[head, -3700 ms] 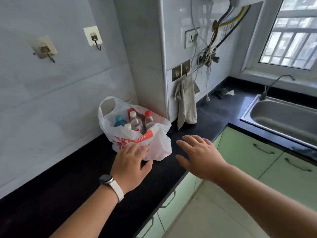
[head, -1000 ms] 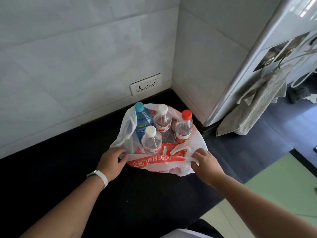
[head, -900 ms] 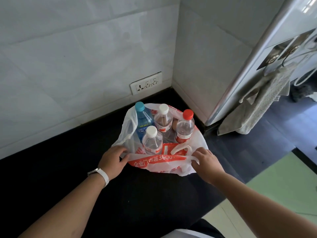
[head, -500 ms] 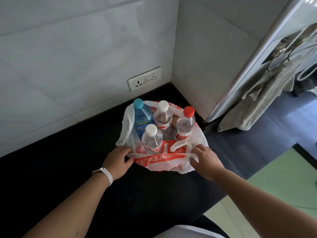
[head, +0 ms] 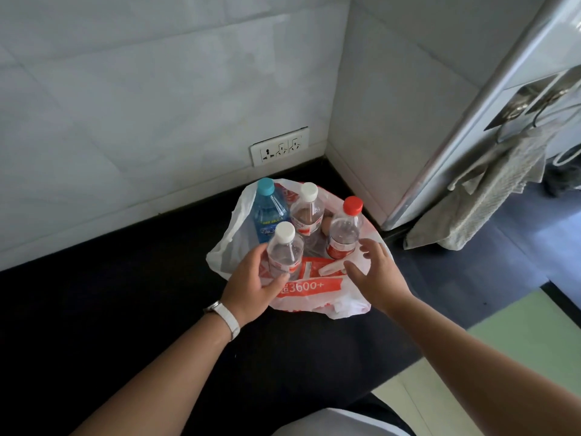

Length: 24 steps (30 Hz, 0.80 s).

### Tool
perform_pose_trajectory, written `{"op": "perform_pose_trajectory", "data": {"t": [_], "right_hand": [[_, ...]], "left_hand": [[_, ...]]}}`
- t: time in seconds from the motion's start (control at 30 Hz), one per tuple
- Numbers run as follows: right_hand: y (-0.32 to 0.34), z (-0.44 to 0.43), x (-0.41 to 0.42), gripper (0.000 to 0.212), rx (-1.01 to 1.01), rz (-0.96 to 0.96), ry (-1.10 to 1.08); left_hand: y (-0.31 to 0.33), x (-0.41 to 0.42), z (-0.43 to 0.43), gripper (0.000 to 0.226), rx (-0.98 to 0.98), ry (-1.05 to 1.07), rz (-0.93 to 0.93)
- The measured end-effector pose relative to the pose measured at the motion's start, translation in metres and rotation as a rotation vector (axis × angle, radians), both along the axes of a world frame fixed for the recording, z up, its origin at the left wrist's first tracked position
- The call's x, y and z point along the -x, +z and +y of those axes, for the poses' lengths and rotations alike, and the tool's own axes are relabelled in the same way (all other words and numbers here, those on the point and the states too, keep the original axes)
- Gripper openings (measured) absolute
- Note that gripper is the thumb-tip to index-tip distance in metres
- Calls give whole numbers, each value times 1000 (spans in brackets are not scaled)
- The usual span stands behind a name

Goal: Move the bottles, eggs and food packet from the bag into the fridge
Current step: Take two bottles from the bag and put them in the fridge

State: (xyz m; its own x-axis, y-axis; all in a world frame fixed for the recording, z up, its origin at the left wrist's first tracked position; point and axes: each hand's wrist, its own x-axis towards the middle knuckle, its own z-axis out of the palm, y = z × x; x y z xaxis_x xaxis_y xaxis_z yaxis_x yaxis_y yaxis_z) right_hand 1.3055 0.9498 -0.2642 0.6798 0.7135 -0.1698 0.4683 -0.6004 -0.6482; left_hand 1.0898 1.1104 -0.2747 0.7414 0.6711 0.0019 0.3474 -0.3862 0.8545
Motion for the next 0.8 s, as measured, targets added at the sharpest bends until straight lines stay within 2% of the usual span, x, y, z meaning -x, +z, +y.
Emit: {"op": "perform_pose_trajectory", "data": {"t": [0.13, 0.37, 0.47, 0.6, 0.8], "right_hand": [[3, 10, -5, 70, -61, 25, -29], [-2, 29, -19, 91, -86, 103, -26], [-2, 36, -23, 88, -115, 145, -10], [2, 41, -26, 82, -122, 199, -8], [0, 42, -33, 77, -101, 216, 23]], "left_hand": [[-3, -9, -13, 70, 84, 85, -45], [-6, -31, -31, 78, 101, 300, -43], [-10, -40, -34, 79, 92, 404, -27], [-8, -52, -38, 70, 112, 493, -35], [-7, -56, -31, 63, 42, 484, -7]]}}
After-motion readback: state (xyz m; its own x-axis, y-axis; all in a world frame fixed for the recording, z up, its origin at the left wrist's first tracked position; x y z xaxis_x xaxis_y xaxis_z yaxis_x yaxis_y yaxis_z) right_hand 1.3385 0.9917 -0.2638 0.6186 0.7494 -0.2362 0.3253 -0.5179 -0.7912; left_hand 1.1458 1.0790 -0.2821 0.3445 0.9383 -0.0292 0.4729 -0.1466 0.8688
